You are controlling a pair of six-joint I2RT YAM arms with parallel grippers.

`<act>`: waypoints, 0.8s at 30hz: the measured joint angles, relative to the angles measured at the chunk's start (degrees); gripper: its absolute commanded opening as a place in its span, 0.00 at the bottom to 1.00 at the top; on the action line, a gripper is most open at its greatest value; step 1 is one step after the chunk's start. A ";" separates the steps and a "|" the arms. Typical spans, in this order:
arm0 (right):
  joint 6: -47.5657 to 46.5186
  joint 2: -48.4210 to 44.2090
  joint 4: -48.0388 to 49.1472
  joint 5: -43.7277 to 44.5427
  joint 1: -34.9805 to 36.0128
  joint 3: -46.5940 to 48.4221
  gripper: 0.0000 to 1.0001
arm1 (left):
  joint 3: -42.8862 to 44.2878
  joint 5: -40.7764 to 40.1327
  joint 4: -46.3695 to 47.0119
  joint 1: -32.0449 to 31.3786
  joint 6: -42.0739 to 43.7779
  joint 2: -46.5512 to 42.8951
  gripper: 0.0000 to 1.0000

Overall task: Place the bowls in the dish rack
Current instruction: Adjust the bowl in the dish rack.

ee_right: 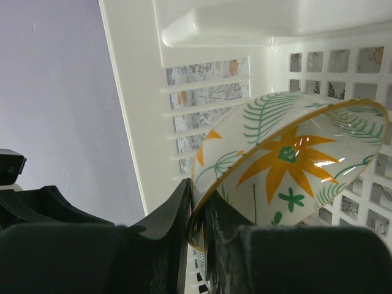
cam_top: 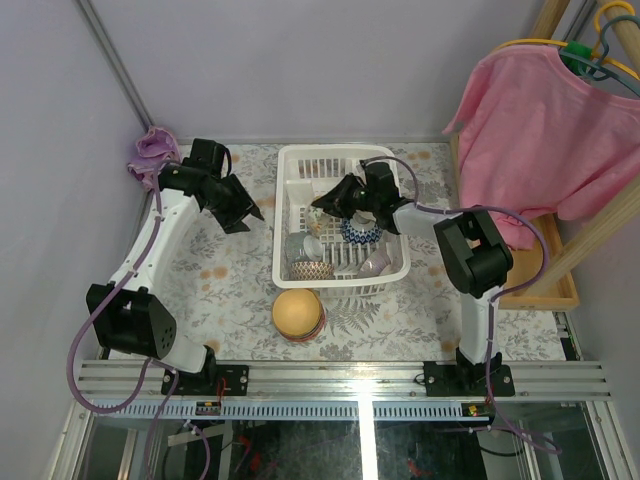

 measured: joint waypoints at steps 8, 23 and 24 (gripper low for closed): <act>-3.32 -2.14 -4.81 -0.07 -0.28 -0.76 0.21 | 0.66 -0.35 -0.09 -0.13 0.00 0.26 0.43; -5.46 -2.12 -10.36 -1.60 -0.92 4.33 0.00 | 1.49 -0.83 -0.17 -0.37 -0.02 0.28 0.40; -5.49 -1.92 -10.73 -1.68 -0.92 5.64 0.00 | 1.70 -0.83 -0.17 -0.37 -0.02 0.28 0.40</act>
